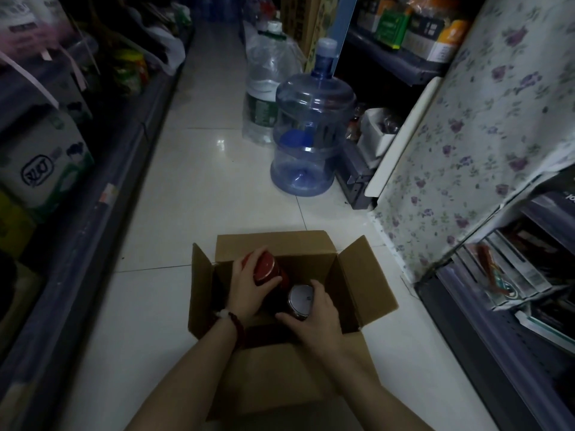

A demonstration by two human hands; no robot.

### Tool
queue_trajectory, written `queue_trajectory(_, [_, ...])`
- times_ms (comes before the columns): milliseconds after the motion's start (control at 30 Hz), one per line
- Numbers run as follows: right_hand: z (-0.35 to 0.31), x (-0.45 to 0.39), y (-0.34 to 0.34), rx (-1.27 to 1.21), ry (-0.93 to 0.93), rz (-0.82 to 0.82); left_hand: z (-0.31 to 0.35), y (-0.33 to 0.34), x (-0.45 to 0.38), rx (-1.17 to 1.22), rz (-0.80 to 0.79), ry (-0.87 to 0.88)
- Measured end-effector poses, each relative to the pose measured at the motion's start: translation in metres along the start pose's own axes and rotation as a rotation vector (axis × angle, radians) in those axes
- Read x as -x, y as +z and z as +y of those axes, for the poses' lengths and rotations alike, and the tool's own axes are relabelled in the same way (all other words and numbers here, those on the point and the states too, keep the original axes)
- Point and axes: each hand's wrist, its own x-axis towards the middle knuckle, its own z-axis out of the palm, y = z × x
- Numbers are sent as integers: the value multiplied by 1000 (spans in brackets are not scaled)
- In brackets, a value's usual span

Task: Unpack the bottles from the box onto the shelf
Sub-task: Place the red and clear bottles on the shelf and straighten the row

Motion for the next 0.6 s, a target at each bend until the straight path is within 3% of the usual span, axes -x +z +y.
queue_trajectory(367, [-7,14,-37,-88,27,71,28,-3,6,-107,2,25])
queue_trajectory(600, [-73,36,-132,-64,70,136,120,-42,40,-122,4,-13])
